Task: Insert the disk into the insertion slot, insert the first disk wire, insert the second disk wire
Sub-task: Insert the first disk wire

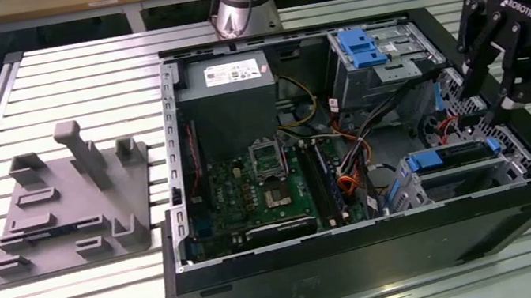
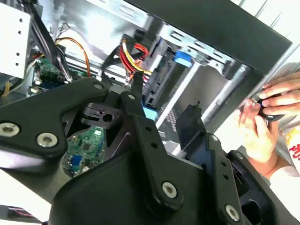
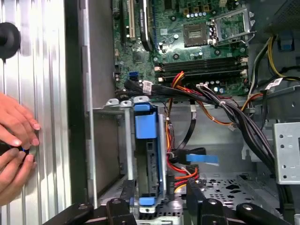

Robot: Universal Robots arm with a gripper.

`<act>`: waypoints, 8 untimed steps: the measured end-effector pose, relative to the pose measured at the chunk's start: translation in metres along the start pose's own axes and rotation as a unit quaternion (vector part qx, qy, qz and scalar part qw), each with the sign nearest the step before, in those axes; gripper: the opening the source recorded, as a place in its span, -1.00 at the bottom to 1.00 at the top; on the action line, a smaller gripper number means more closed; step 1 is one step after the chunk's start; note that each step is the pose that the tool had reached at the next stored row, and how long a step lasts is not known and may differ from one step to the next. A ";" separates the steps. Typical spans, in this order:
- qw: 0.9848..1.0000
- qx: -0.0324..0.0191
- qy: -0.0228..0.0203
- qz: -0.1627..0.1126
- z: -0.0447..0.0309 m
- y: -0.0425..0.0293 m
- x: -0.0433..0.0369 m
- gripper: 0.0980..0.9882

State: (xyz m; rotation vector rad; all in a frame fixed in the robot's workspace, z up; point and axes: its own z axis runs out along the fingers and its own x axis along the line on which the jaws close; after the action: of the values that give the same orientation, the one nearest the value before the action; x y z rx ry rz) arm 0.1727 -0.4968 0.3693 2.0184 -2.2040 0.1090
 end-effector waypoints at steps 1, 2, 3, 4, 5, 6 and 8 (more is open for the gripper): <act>1.000 0.000 0.001 0.000 0.0013 -0.0005 -0.0021 0.04; 1.000 0.000 0.002 0.000 0.0027 -0.0011 -0.0036 0.04; 1.000 0.000 0.002 0.000 0.0043 -0.0019 -0.0044 0.04; 1.000 0.000 0.003 0.000 0.0059 -0.0028 -0.0047 0.04; 1.000 0.000 0.003 0.000 0.0074 -0.0031 -0.0050 0.04; 1.000 0.000 0.004 0.000 0.0091 -0.0032 -0.0053 0.04; 1.000 0.000 0.006 0.001 0.0121 -0.0034 -0.0058 0.04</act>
State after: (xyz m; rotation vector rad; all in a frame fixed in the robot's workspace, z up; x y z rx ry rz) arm 0.1758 -0.4932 0.3563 2.0119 -2.1984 0.1211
